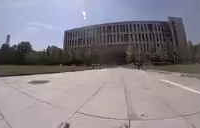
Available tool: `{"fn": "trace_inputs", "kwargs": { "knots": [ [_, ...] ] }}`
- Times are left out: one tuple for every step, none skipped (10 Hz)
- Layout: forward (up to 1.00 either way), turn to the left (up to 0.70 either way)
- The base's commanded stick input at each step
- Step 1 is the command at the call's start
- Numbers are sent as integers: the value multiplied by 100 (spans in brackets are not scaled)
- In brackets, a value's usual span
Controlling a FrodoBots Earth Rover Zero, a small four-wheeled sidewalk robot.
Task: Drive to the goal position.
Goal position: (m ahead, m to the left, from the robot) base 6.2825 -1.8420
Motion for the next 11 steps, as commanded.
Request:
{"fn": "trace_inputs", "kwargs": {
  "knots": [
    [70,0],
    [70,0],
    [70,0],
    [70,0],
    [70,0],
    [70,0],
    [70,0],
    [70,0],
    [70,0],
    [70,0],
    [70,0]
  ]
}}
